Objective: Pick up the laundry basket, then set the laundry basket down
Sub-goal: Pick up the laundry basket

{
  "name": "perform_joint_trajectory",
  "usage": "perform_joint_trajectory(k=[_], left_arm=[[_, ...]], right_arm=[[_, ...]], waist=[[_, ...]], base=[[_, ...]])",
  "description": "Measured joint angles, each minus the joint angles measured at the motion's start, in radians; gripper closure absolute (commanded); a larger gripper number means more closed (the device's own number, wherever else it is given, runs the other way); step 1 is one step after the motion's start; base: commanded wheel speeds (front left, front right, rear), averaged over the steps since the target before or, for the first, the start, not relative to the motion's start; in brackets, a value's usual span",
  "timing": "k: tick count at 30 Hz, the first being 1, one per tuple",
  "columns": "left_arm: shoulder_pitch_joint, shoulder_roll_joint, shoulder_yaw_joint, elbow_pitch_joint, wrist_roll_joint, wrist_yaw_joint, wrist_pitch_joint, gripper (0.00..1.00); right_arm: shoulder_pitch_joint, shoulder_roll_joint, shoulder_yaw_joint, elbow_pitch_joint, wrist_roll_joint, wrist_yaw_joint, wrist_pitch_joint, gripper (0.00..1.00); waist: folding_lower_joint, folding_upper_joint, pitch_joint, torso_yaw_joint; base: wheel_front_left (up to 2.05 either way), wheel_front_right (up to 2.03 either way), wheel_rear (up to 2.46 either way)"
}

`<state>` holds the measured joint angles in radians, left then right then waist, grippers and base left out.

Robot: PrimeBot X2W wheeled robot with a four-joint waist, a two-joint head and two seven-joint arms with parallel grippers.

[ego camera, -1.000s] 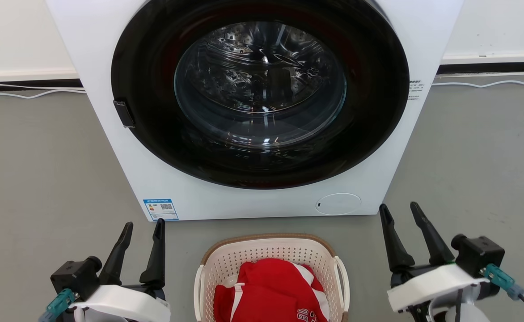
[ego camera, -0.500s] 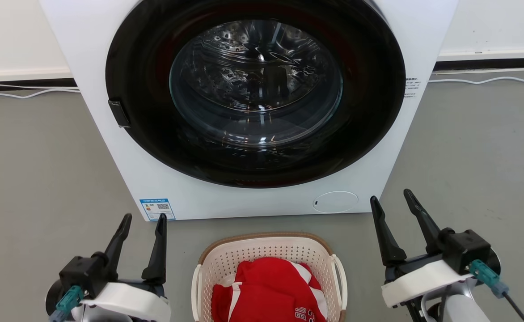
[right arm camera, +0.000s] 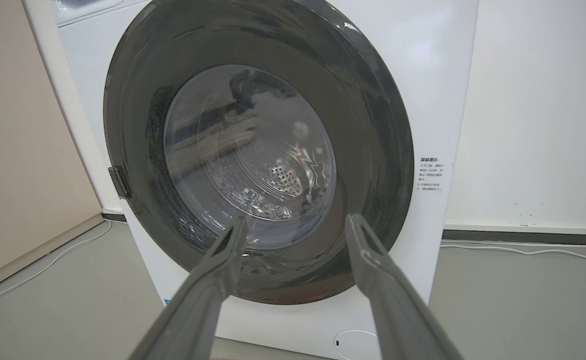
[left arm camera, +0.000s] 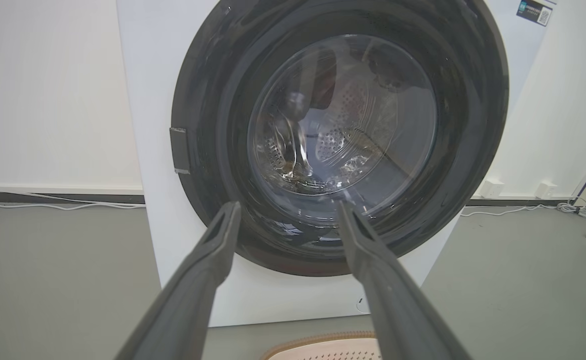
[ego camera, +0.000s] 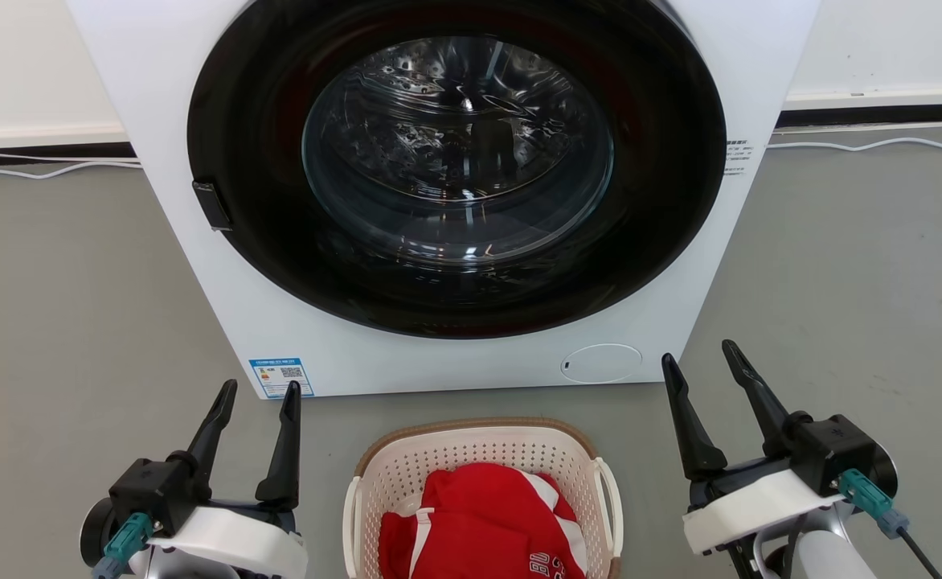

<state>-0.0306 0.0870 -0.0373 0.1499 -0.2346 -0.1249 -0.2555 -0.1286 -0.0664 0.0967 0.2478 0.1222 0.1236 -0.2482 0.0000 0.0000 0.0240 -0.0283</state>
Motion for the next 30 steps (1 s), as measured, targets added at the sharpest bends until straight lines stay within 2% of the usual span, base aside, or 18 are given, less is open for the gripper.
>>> perform_joint_trajectory(k=[17,30], left_arm=[[0.000,-0.004,0.007,0.005,-0.001,0.000,0.000,0.00],[-0.055,-0.006,0.022,0.041,-0.023,0.000,0.000,0.00]], right_arm=[[0.000,0.010,-0.025,0.014,0.001,0.000,0.000,0.00],[-0.038,0.012,-0.031,0.033,0.001,0.000,0.000,0.00]], waist=[[0.0000,0.0000,0.024,-0.007],[0.0000,0.0000,0.129,-0.010]], base=[[0.00,0.00,0.00],[0.00,0.00,0.00]])
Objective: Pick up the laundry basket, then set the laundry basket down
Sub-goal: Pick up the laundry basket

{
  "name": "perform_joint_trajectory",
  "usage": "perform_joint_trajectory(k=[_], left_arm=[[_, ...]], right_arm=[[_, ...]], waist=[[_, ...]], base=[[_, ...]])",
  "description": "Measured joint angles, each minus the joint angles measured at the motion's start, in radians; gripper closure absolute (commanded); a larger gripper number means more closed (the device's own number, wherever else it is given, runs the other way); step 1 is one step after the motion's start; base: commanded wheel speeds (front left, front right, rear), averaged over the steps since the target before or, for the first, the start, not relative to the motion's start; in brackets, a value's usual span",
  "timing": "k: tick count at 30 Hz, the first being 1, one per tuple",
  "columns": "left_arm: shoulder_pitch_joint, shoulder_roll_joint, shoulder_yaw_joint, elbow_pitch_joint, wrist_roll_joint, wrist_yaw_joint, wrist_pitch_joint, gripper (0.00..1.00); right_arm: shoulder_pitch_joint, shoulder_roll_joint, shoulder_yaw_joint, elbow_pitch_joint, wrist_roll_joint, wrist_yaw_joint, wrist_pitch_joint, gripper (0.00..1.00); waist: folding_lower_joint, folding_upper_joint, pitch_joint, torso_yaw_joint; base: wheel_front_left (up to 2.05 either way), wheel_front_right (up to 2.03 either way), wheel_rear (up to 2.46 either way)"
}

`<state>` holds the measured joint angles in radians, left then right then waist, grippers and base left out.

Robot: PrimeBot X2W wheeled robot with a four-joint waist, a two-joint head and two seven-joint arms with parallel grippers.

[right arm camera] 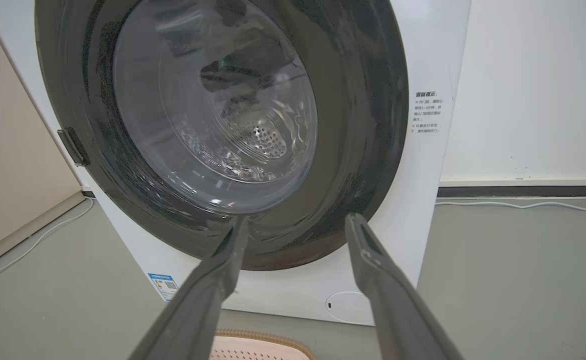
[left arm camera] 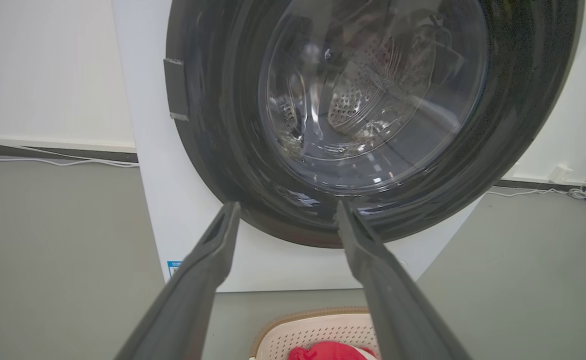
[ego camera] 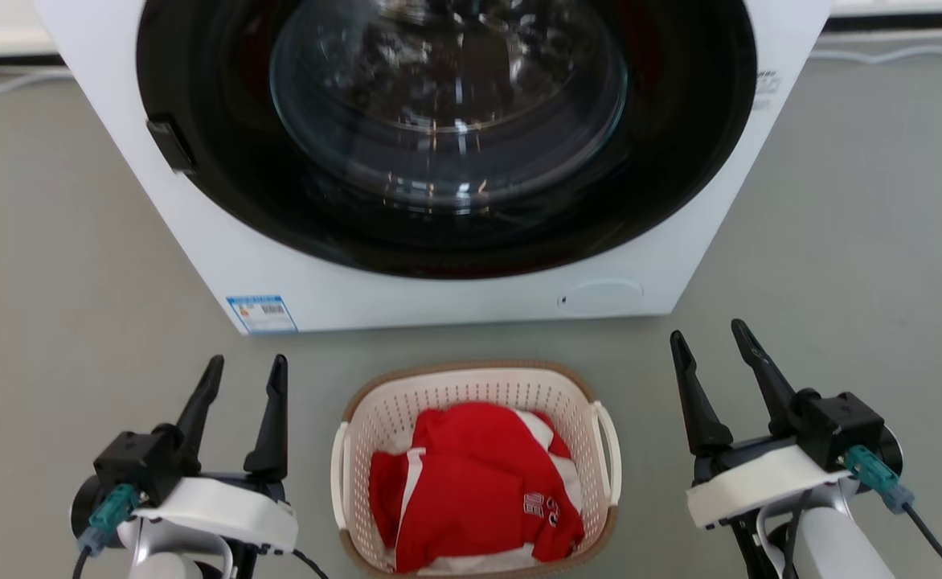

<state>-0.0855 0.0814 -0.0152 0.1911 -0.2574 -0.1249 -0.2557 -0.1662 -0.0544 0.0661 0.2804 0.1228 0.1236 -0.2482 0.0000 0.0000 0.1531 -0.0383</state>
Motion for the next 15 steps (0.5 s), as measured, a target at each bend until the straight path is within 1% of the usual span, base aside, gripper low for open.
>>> perform_joint_trajectory(k=[3,11,15], left_arm=[[-0.019,0.012,-0.001,0.011,0.000,0.000,0.000,0.00],[-0.089,0.015,-0.012,0.063,-0.025,0.000,0.000,0.00],[-0.137,0.021,-0.024,0.096,-0.041,0.000,0.000,0.00]], right_arm=[[-0.023,0.000,0.000,0.017,0.000,0.000,0.000,0.00],[-0.071,0.001,-0.017,0.072,0.000,0.000,0.000,0.00],[-0.096,0.001,-0.028,0.123,0.001,0.000,0.000,0.00]], waist=[[0.0000,0.0000,0.035,0.001],[0.0000,0.0000,0.142,0.001],[0.0000,0.0000,0.196,0.003]], base=[[0.00,0.00,0.00],[0.00,0.00,0.00],[0.00,0.00,0.00]])
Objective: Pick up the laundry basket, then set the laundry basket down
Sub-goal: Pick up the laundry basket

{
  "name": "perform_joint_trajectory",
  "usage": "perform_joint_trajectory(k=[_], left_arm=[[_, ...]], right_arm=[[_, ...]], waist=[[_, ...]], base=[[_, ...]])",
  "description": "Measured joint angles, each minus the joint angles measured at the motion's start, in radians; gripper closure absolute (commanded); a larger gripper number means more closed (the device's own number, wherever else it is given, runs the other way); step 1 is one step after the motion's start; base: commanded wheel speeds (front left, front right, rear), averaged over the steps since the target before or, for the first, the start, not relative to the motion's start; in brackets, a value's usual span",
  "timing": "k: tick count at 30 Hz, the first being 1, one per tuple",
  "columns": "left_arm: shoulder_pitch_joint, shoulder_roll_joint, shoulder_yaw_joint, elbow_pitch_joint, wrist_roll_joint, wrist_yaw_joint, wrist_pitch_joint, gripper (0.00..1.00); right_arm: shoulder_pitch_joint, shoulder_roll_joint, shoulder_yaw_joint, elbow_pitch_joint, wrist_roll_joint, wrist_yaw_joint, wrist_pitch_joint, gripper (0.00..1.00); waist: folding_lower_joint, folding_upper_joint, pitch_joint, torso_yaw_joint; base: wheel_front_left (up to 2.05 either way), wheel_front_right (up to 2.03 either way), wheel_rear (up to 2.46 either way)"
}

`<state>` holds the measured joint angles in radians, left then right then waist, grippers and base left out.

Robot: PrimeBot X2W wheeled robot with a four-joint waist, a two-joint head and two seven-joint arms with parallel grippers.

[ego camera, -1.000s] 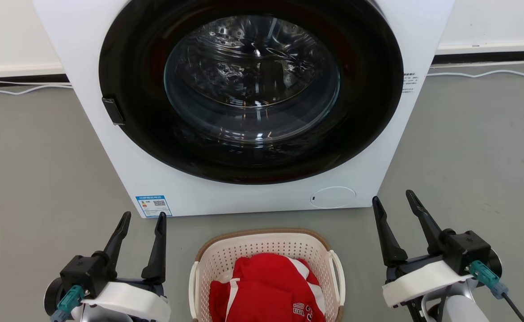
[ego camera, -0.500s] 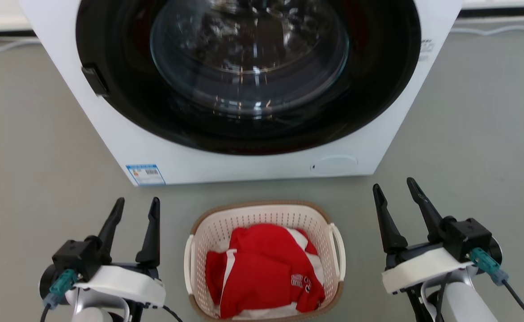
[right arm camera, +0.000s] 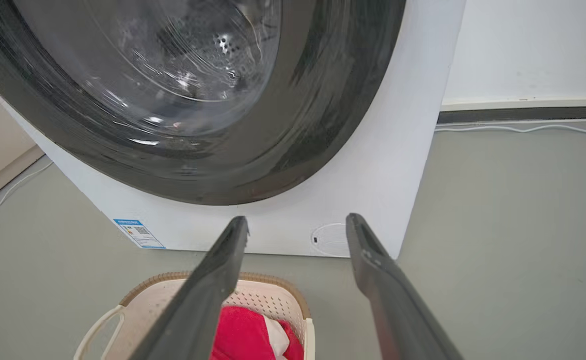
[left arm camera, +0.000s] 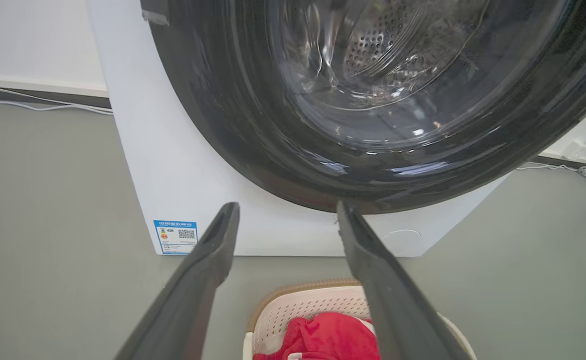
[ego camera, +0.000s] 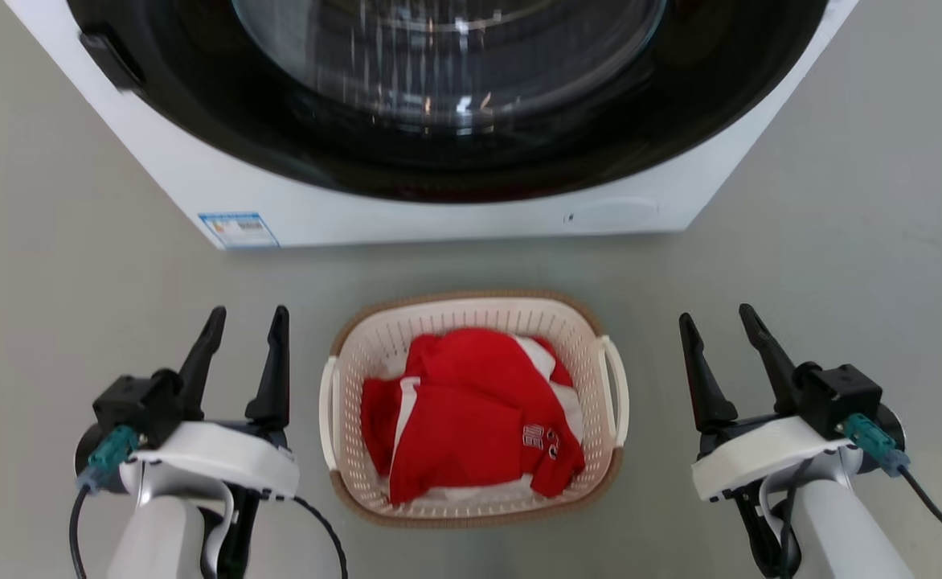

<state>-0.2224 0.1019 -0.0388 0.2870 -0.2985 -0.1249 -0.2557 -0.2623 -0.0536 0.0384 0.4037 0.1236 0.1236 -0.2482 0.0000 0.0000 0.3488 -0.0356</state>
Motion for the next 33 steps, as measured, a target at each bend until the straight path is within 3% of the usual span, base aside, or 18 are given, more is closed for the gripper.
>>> perform_joint_trajectory(k=[21,33], left_arm=[[-0.257,0.017,-0.043,0.222,-0.057,0.000,-0.001,0.00],[-0.361,0.020,-0.139,0.325,-0.092,0.000,-0.001,0.00]], right_arm=[[-0.206,-0.002,-0.038,0.194,0.001,0.001,0.000,0.00],[-0.303,-0.004,-0.010,0.283,0.020,0.001,0.000,0.00]], waist=[[0.0000,0.0000,0.316,0.039],[0.0000,0.0000,0.466,0.064]], base=[[0.00,0.00,0.00],[0.00,0.00,0.00]])
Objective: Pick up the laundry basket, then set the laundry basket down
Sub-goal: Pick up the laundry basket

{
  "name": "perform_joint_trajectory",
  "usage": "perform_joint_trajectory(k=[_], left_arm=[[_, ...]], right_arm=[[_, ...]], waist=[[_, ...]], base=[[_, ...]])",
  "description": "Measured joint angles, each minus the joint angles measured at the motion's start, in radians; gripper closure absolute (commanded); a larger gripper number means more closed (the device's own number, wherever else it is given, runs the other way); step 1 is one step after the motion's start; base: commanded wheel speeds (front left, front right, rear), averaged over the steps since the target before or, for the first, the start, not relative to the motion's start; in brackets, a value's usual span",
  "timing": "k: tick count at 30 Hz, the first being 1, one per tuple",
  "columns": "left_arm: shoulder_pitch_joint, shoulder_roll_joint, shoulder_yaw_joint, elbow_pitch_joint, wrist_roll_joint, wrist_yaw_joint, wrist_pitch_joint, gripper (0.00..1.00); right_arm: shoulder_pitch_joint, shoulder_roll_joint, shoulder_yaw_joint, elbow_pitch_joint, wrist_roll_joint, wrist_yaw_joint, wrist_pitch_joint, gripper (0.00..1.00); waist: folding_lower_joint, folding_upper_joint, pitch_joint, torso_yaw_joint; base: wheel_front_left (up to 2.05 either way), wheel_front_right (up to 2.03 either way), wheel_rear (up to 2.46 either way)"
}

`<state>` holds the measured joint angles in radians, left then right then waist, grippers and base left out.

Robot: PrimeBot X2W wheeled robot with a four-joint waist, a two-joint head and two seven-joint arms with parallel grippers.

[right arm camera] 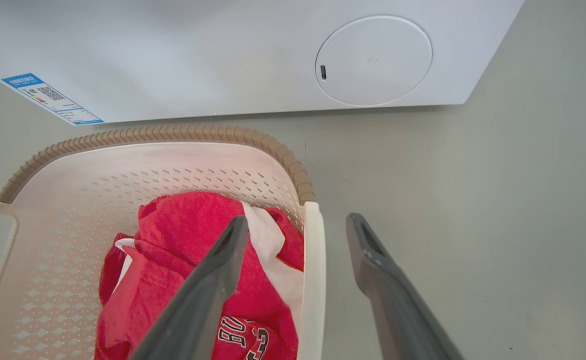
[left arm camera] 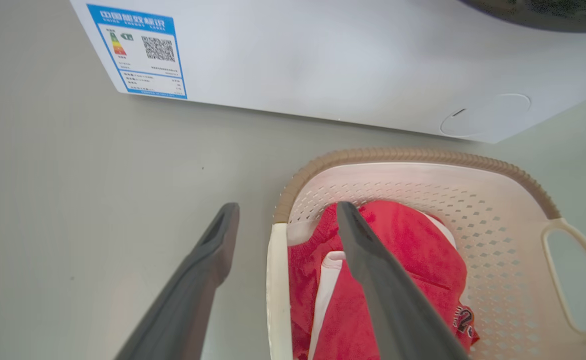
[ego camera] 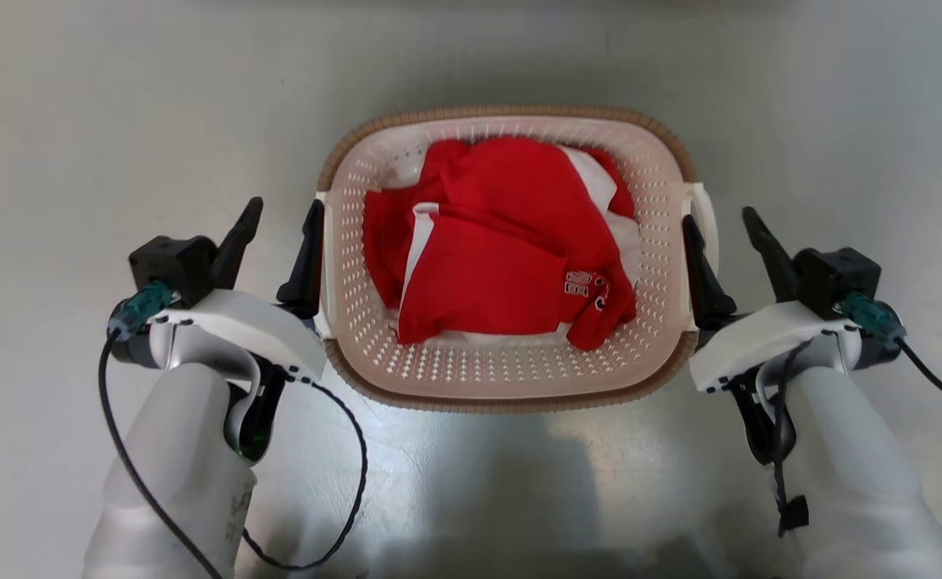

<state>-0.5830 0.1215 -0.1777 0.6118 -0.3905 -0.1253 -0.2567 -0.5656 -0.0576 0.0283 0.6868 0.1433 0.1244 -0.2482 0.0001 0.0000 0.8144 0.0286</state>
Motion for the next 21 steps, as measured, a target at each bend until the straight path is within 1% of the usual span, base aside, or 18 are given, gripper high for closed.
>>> perform_joint_trajectory(k=[9,14,21], left_arm=[[-0.070,-0.007,-0.063,0.108,-0.062,-0.003,0.000,0.00],[-0.105,-0.019,-0.139,0.172,-0.116,-0.003,0.000,0.00],[-0.140,-0.010,-0.219,0.224,-0.185,-0.003,0.000,0.00]], right_arm=[[-0.066,-0.002,0.020,0.081,0.025,0.000,0.000,0.00],[-0.107,-0.004,0.039,0.127,0.036,0.000,0.000,0.00],[-0.119,-0.005,0.049,0.162,0.043,0.000,0.000,0.00]], waist=[[0.0000,0.0000,0.080,0.008],[-0.0001,0.0000,0.112,0.014],[0.0000,0.0000,0.129,0.022]], base=[[0.00,0.00,0.00],[0.00,0.00,0.00],[0.00,0.00,0.00]])
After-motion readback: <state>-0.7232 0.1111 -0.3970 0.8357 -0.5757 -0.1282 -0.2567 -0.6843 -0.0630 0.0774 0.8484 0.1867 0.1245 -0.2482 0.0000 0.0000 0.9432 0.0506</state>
